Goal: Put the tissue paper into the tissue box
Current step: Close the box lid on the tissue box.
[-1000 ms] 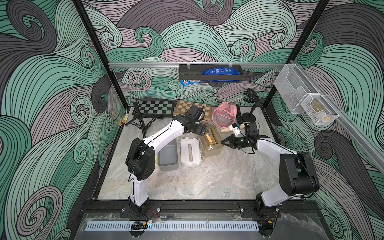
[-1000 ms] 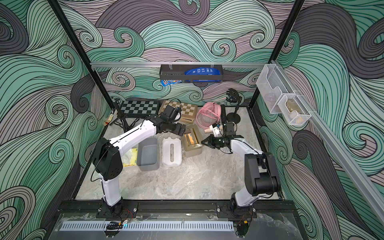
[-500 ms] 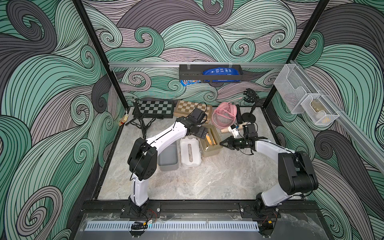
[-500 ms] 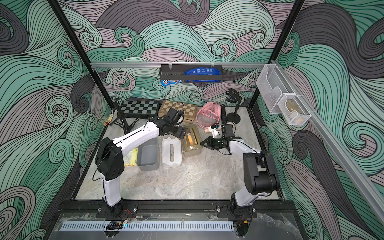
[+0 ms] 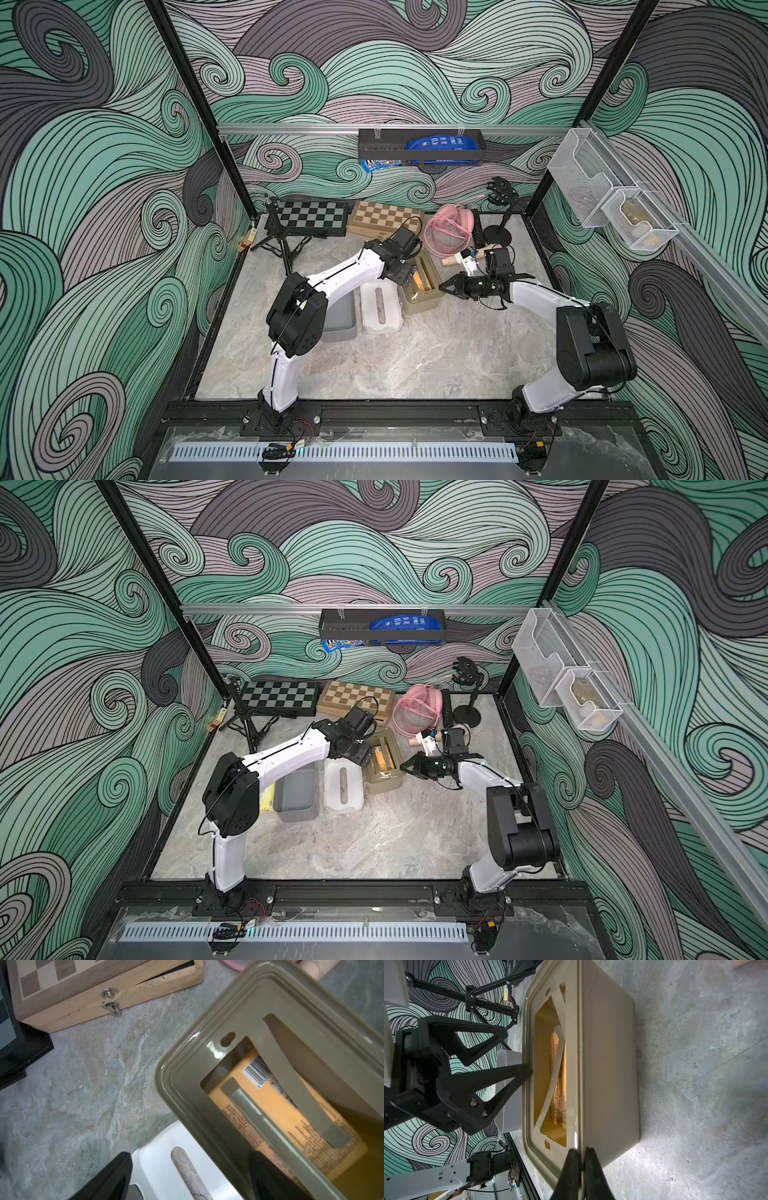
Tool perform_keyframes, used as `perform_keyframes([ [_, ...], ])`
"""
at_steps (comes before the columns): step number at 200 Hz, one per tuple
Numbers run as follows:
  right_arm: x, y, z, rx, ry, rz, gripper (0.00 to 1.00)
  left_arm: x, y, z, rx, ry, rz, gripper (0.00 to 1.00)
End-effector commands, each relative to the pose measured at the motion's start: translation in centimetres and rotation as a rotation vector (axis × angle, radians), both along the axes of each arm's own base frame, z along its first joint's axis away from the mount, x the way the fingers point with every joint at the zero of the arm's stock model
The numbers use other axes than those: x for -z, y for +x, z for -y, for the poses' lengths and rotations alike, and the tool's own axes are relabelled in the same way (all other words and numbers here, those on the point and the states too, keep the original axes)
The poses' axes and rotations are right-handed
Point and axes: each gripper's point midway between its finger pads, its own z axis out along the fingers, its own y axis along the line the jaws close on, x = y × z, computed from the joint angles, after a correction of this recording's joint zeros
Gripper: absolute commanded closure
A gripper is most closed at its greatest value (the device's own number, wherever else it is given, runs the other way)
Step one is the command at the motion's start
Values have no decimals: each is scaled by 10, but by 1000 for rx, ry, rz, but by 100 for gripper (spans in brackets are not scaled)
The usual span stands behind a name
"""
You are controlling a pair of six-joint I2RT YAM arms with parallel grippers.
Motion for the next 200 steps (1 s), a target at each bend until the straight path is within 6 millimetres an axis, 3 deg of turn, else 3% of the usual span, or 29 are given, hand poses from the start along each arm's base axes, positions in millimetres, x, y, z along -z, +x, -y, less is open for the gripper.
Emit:
perform_keyframes([
  [1,10,-5,6,29,-68,-36,85,14,-3,-11,-3,85,-28,13],
  [49,-4,14,9,45,-93,23,74,10,-4,-15,-4,104,-22,18],
  [100,-15,29,11,46,-118,64,70,12,-6,-19,2,120,-20,20],
  [200,28,2,3,-18,-166,-38,72,4,-4,-22,-15,126,2,20],
])
